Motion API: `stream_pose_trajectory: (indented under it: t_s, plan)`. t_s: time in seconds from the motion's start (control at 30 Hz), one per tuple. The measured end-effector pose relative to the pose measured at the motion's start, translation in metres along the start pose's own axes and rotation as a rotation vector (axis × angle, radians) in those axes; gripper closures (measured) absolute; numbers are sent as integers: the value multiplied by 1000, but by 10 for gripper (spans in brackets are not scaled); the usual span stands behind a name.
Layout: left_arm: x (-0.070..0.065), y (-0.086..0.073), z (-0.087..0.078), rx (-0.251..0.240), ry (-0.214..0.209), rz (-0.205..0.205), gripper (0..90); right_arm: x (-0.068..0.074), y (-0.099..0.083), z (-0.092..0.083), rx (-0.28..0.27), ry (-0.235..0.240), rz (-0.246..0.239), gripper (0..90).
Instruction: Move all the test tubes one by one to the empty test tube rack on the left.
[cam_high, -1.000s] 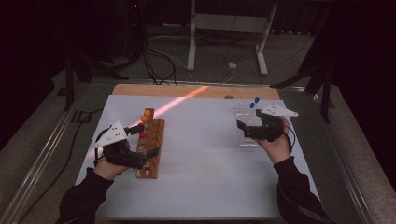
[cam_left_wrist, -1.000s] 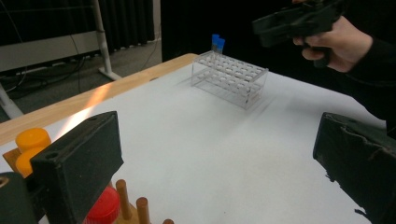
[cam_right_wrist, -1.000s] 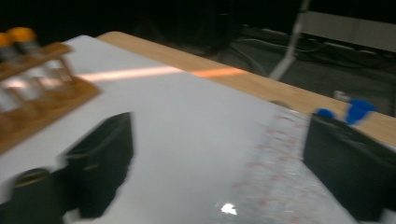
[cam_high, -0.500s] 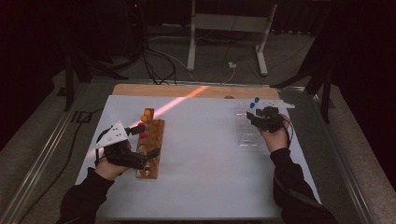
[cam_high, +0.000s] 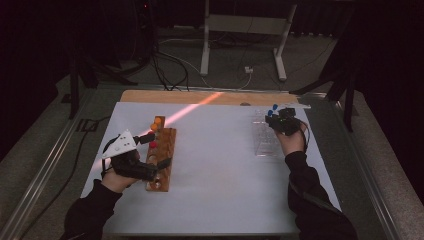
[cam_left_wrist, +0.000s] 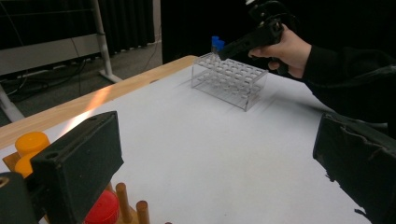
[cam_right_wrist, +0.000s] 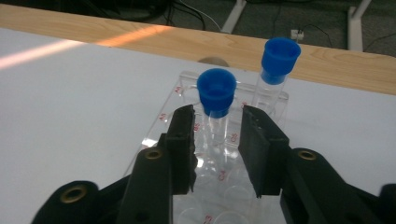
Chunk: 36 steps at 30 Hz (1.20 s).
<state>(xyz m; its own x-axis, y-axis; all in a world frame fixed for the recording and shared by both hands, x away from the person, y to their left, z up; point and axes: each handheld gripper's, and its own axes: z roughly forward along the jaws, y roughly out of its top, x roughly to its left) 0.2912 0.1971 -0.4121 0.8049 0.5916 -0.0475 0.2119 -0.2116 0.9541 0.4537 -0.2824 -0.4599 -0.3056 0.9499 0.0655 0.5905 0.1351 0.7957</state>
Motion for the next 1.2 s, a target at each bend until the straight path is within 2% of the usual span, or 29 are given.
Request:
stream_pose_trajectory:
  t_s: [0.33,0.53,0.83,1.1,1.2]
  plan:
    - [0,0,0,1,2,-3,22,1,3,7,13,-11,-12,758]
    - [1,-1,0,4,-1,-4,22,3,5,5,12,-6,-29,770]
    - [0,0,1,8,-4,-4,22,2,14,-13,-33,4,-40,771]
    - [-2,1,2,13,-6,1,22,12,16,-32,-61,-24,-122,771]
    - [-1,1,2,13,-7,-1,22,11,17,-39,-80,-22,-123,771]
